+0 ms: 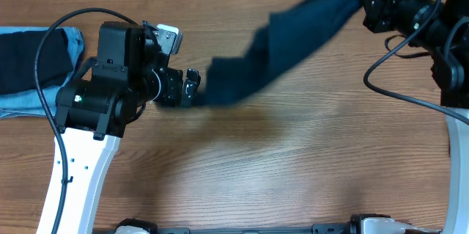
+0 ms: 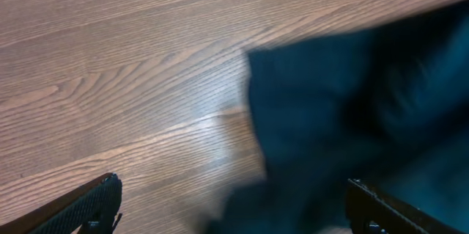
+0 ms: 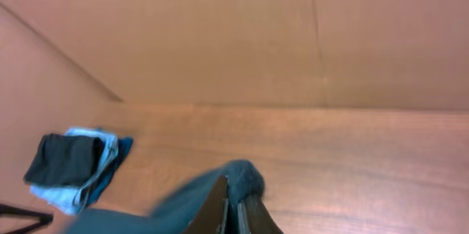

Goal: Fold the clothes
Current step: 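Lift the teal t-shirt with the right gripper and drag it to table center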

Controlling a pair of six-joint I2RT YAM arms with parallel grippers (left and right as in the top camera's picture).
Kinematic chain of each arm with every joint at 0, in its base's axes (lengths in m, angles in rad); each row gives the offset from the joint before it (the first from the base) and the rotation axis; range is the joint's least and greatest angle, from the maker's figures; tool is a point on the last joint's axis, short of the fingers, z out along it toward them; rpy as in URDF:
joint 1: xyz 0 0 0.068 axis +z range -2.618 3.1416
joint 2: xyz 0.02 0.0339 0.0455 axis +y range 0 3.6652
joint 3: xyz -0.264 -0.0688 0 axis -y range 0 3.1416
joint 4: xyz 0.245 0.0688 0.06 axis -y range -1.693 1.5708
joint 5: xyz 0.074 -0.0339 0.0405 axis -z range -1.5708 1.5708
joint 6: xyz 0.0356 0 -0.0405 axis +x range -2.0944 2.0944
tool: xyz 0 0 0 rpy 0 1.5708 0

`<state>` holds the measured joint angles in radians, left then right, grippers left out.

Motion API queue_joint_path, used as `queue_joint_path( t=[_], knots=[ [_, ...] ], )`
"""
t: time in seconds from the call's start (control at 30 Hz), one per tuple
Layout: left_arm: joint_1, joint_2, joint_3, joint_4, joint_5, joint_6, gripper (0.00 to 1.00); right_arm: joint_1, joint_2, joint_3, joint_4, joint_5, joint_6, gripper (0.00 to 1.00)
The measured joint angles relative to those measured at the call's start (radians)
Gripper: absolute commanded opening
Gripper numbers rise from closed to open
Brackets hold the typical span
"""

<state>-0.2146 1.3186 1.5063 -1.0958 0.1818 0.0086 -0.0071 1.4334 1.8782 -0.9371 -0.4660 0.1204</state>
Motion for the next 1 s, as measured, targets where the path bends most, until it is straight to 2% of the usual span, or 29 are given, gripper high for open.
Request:
queue_joint_path(
  t=[0.1, 0.17, 0.33, 0.5, 0.67, 0.87, 1.0],
  knots=[
    [0.000, 0.000, 0.000, 0.000, 0.000, 0.000, 1.00, 0.013, 0.000, 0.000, -0.064, -0.099, -0.131, 0.04],
    [0.000, 0.000, 0.000, 0.000, 0.000, 0.000, 1.00, 0.037, 0.000, 0.000, -0.073, -0.107, -0.131, 0.04],
    [0.000, 0.000, 0.000, 0.000, 0.000, 0.000, 1.00, 0.079, 0.001, -0.001, -0.164, -0.288, -0.349, 0.04],
    [0.000, 0.000, 0.000, -0.001, 0.000, 0.000, 1.00, 0.097, 0.006, 0.000, -0.084, -0.039, -0.105, 0.04],
    [0.000, 0.000, 0.000, 0.015, 0.000, -0.001, 1.00, 0.113, 0.019, 0.000, -0.043, 0.117, -0.053, 0.04],
    [0.000, 0.000, 0.000, 0.005, 0.008, -0.001, 1.00, 0.109, 0.020, 0.000, -0.019, 0.530, -0.038, 0.04],
    [0.000, 0.000, 0.000, -0.011, 0.009, -0.001, 1.00, 0.057, 0.020, 0.000, 0.050, 0.736, -0.057, 0.04]
  ],
)
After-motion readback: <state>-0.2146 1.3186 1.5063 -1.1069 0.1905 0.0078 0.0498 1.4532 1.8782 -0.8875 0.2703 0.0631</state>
